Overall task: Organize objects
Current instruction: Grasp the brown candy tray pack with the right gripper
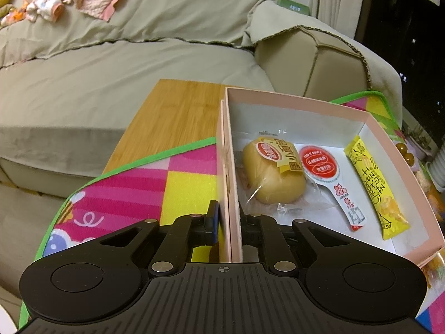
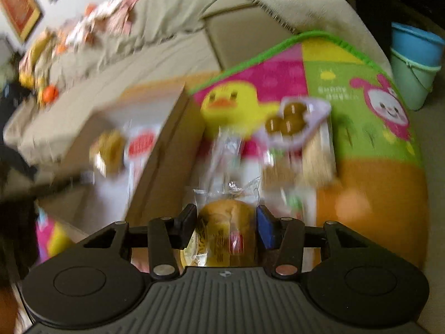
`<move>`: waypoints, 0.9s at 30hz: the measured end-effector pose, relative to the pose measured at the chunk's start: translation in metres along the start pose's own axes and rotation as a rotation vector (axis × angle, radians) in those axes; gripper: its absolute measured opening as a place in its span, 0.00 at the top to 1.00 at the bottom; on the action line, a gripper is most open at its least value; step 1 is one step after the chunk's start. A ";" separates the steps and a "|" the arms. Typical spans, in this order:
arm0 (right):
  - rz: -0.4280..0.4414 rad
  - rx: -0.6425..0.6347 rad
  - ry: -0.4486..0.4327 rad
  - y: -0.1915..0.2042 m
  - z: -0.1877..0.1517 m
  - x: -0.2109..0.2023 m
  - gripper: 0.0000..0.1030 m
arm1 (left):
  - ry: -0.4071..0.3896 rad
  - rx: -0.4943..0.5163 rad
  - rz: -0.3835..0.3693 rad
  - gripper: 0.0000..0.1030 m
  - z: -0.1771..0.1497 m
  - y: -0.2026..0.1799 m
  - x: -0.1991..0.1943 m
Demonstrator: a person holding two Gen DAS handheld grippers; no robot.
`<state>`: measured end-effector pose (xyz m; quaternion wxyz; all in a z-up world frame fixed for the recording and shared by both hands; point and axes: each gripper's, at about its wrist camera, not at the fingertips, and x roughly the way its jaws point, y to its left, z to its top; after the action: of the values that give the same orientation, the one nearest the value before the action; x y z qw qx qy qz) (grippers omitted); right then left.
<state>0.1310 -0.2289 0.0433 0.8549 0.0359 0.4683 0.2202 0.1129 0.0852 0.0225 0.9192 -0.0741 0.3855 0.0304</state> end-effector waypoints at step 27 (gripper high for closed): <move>-0.307 -0.463 -0.099 0.007 0.068 0.066 0.14 | 0.021 0.011 0.009 0.90 -0.004 0.000 0.000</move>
<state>0.2151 -0.1859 0.0309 0.8855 -0.2213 0.3632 0.1871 0.1097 0.0843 0.0198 0.9155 -0.0676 0.3954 0.0316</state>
